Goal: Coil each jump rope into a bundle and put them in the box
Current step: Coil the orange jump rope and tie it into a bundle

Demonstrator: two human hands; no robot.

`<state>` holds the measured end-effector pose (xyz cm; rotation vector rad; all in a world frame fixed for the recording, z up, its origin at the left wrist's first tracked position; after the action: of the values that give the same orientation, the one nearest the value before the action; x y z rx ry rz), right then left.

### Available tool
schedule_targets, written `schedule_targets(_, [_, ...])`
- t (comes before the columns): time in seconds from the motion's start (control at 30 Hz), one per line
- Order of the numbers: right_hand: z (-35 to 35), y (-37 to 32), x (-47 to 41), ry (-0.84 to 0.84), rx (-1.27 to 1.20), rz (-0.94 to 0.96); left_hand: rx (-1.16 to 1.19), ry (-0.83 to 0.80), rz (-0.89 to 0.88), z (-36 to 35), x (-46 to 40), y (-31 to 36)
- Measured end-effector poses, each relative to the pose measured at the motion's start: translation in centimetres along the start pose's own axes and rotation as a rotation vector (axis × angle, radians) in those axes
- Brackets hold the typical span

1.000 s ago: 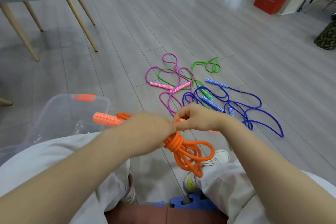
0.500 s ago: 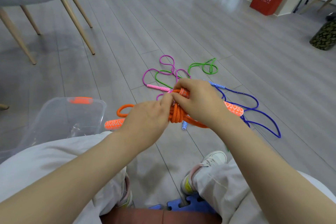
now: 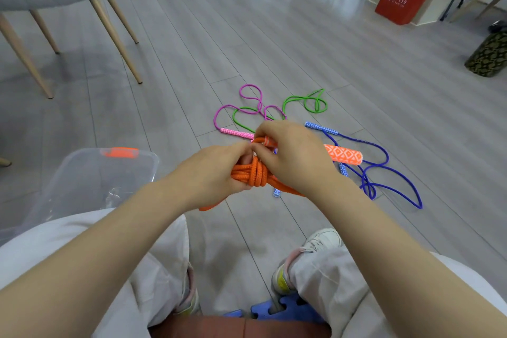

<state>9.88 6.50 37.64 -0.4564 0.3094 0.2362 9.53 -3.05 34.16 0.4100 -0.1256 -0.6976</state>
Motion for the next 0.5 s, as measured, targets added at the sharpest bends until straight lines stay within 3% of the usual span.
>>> schedule_targets(0.27, [0.9, -0.7, 0.2, 0.089, 0.096, 0.105, 0.324, -0.29, 0.021, -1.2, 0.5, -0.1])
schedule_targets(0.5, [2.1, -2.0, 0.6, 0.193, 0.128, 0.238, 0.603, -0.412, 0.056, -1.5, 1.5, 0.4])
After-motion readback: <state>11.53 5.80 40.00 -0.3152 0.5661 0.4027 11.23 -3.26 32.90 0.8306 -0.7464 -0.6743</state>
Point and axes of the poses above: each hand's wrist, its own x-axis away from the middle knuckle, its own z-axis out of the back of the hand, y = z × x, the point moved 10 cm from there along -x, towards the middle knuckle, and after that the axes turned 3 degrees about -x, right-handed, at the moved point
